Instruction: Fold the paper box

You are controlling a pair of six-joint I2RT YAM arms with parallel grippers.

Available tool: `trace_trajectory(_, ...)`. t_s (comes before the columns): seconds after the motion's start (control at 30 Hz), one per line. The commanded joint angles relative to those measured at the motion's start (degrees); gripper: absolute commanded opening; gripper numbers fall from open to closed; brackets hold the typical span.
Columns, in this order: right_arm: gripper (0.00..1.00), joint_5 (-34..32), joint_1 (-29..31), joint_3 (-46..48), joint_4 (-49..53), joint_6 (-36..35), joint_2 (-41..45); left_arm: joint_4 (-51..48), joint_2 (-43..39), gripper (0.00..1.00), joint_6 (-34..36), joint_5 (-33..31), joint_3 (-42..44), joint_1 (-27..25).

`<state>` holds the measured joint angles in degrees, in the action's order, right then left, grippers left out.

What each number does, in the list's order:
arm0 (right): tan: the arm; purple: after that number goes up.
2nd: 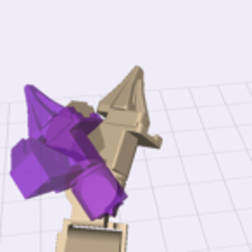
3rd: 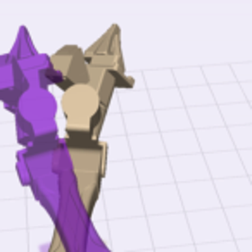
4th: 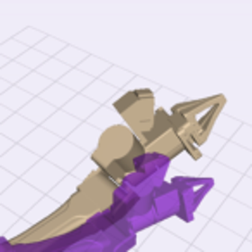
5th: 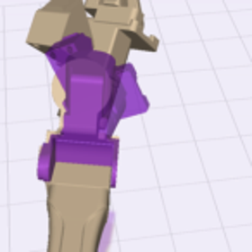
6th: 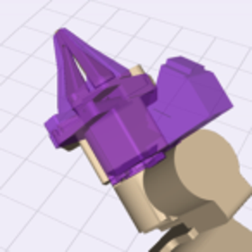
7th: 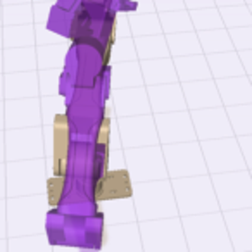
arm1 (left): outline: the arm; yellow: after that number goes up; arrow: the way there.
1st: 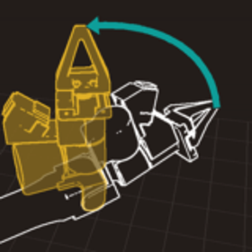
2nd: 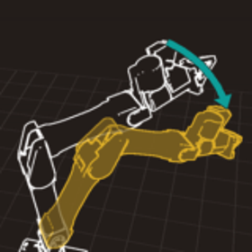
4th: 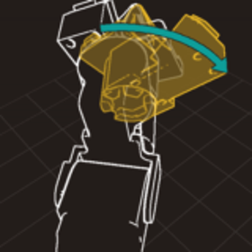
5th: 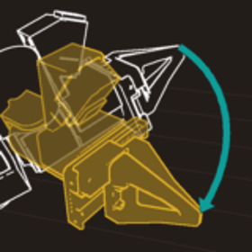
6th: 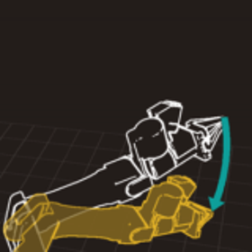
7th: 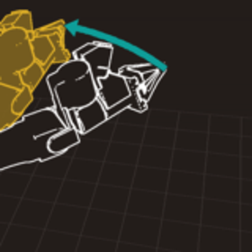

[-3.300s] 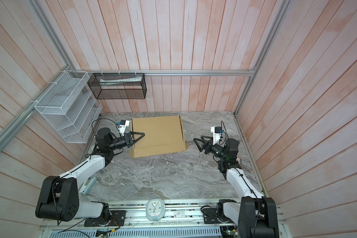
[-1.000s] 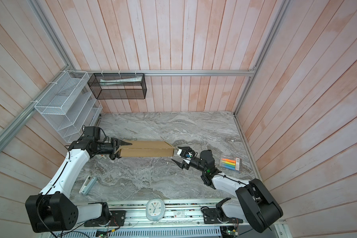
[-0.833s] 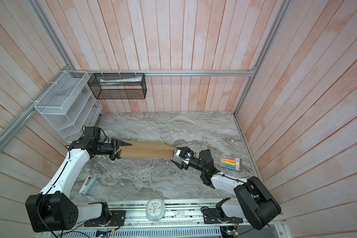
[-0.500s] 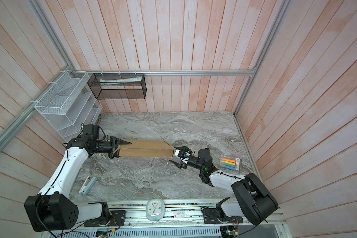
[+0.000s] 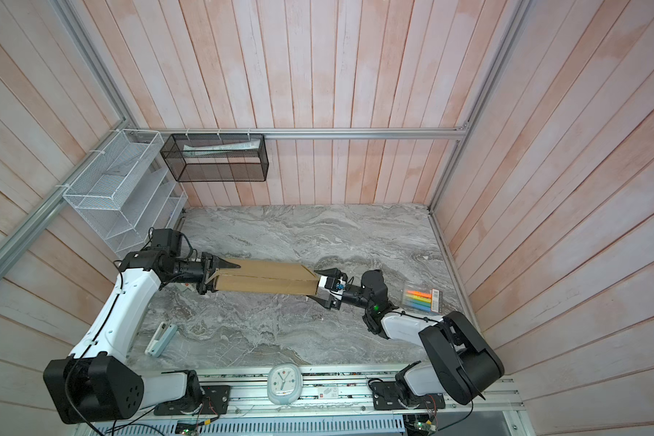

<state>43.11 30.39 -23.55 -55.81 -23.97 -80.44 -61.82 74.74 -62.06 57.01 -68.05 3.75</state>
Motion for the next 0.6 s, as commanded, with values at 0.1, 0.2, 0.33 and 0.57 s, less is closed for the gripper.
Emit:
trace_trajectory(0.1, 0.75, 5.32, 0.0, -1.45, -3.43, 2.18, -1.98, -0.08, -1.92, 0.36, 1.37, 2.39, -0.34, 0.29)
trace_trajectory(0.2, 0.74, 6.54, 0.18, -1.58, -4.47, 3.54, -2.68, 1.15, -2.39, 0.36, 0.95, 2.89, 1.11, 0.29)
trace_trajectory(0.33, 0.72, 6.76, 0.88, -2.1, -3.99, 3.89, -3.09, 2.39, -2.49, 0.35, 0.46, 3.28, 1.75, 0.28)
trace_trajectory(0.57, 0.7, 3.18, 2.62, -2.36, -3.73, 2.9, -3.05, 2.34, -2.25, 0.35, 0.89, 3.1, 1.44, 0.29)
